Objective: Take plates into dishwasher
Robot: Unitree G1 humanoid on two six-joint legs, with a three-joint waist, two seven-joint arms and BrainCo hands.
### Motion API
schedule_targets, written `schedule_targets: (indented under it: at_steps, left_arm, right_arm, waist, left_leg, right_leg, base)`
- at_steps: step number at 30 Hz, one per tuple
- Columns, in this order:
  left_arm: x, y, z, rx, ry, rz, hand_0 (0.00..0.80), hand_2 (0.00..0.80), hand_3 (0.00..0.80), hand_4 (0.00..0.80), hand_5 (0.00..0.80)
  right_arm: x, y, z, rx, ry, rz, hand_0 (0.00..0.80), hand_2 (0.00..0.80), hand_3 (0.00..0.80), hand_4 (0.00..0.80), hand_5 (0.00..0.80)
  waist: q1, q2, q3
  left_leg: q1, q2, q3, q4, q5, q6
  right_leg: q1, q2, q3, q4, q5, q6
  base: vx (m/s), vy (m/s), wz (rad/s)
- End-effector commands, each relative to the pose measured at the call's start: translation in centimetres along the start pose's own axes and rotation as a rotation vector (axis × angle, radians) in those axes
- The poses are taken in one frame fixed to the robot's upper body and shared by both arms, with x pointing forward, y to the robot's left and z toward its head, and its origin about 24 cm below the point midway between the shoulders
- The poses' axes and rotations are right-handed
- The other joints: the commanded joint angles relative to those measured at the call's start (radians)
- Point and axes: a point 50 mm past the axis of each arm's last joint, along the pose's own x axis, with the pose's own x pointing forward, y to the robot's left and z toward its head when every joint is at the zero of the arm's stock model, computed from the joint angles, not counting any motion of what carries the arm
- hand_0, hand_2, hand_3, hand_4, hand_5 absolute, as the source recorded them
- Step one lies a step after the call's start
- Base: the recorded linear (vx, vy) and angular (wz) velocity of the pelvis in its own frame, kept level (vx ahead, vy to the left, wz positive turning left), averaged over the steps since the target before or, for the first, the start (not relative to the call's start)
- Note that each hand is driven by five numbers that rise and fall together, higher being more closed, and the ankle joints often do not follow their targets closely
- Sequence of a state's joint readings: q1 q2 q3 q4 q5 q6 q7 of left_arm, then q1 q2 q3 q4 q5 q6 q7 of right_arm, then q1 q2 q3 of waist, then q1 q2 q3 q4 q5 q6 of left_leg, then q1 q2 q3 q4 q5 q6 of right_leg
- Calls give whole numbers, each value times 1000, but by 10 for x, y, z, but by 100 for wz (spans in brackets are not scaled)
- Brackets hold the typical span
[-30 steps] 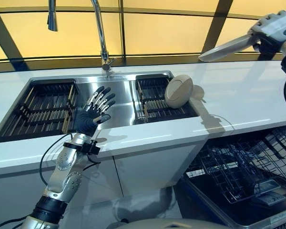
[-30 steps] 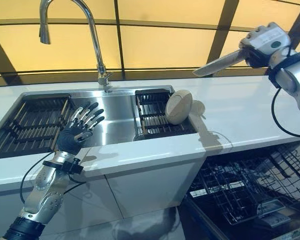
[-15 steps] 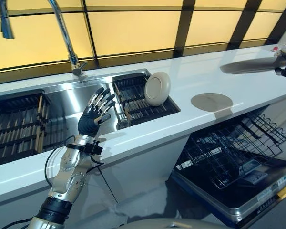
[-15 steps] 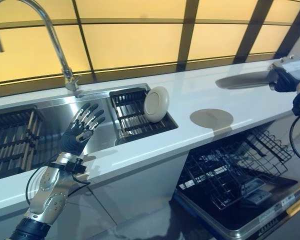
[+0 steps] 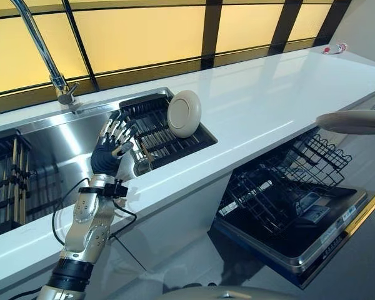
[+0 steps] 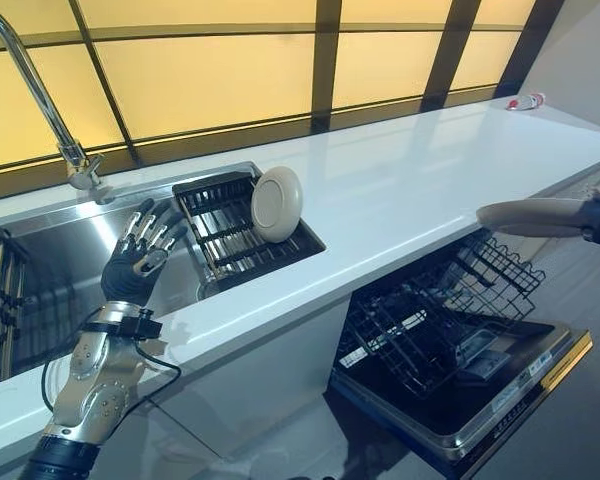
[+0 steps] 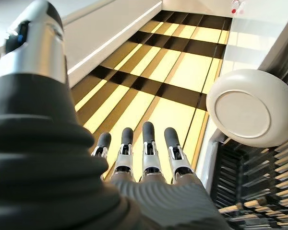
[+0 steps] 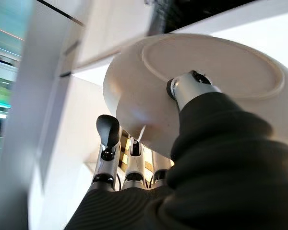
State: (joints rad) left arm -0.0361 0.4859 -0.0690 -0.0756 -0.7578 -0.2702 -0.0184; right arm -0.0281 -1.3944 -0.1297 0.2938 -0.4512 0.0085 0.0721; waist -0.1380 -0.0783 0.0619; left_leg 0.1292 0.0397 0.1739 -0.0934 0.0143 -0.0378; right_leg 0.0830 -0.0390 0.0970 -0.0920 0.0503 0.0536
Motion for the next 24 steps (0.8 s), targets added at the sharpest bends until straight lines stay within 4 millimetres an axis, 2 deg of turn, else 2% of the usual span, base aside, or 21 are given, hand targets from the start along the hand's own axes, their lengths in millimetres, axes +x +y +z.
schedule_targets:
  at_steps: [1,5,12,18,24]
  left_arm:
    - [5,-3,20,80,-82,-46,0,0,0,0,0]
    - [5,-4,20,82,-78,-54,0,0,0,0,0]
    - [9,-6,22,82,-84,-51,0,0,0,0,0]
    - [10,-6,22,76,-80,-52,0,0,0,0,0]
    - [14,-9,19,68,-71,-60,0,0,0,0,0]
  right_arm:
    - [-2,-34,-23,-14,117,-97,800,800,800,800,800]
    - [-5,-22,-25,6,138,-44,800,800,800,800,800]
    - [-2,-6,-13,32,94,30,800,800,800,800,800]
    - [3,15,6,171,48,142,800,800,800,800,800]
    - [13,51,29,307,22,281,800,800,800,800,800]
  waist:
    - [7,-38,-24]
    - [7,-39,-20]
    - [5,-34,-18]
    - [16,-31,-16]
    - [37,-29,-14]
  left_leg:
    - [36,-47,7,6,-90,93]
    - [36,-44,11,6,-90,94]
    - [35,-44,15,6,-91,94]
    - [36,-47,6,6,-91,94]
    - [38,-49,-7,6,-91,96]
  right_leg:
    - [5,64,-28,5,17,13]
    - [3,66,-21,5,19,14]
    - [2,64,-25,5,19,14]
    - [6,62,-39,5,15,10]
    - [12,58,-59,5,10,6]
  base:
    - [1,-11,-7]
    - [0,-14,-7]
    - [0,0,0]
    - [0,0,0]
    - [0,0,0]
